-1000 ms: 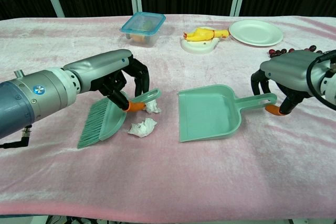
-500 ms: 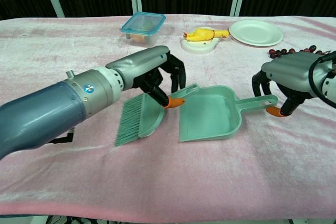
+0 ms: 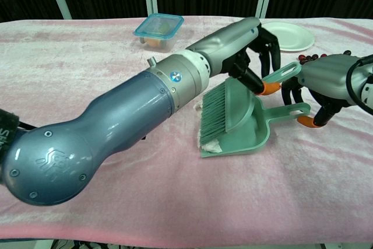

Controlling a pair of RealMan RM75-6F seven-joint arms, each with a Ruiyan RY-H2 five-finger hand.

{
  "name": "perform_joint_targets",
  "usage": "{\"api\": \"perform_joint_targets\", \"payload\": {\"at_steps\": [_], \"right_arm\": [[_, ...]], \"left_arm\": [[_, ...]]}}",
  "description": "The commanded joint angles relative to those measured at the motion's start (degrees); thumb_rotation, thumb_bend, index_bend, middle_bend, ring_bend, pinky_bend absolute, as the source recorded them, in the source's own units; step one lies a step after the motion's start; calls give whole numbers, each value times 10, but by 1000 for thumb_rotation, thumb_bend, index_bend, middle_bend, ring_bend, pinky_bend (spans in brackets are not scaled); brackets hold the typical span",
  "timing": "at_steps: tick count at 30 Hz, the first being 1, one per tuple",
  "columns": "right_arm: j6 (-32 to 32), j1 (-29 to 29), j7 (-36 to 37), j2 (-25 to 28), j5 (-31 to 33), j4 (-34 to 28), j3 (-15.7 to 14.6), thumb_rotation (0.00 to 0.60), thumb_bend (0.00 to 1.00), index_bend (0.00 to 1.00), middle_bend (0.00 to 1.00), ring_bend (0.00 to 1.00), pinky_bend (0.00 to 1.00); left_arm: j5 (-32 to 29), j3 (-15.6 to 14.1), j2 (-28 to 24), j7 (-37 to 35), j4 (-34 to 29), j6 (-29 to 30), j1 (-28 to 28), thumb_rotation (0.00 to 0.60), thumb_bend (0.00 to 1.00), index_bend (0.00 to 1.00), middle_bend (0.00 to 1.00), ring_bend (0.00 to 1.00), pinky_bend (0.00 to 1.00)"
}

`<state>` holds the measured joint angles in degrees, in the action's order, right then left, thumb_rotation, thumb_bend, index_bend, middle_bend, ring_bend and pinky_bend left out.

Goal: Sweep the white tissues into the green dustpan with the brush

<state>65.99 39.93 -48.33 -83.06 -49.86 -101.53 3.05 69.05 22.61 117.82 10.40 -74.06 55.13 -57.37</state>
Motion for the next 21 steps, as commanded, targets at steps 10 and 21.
{"api": "perform_joint_targets", "payload": {"at_steps": [10,21], "right_arm": [[1,2,-1,-1,5,0,0,600,467,616,536,658,766],[2,2,-2,-10,7,3,-5,600,467,616,535,659,766]], "left_arm": [[44,-12,-76,-41,-53,32,27,600,422,651,687,858,999],[9,-67,-104,-44,-20,8,67,600,422,651,689,858,999]]}}
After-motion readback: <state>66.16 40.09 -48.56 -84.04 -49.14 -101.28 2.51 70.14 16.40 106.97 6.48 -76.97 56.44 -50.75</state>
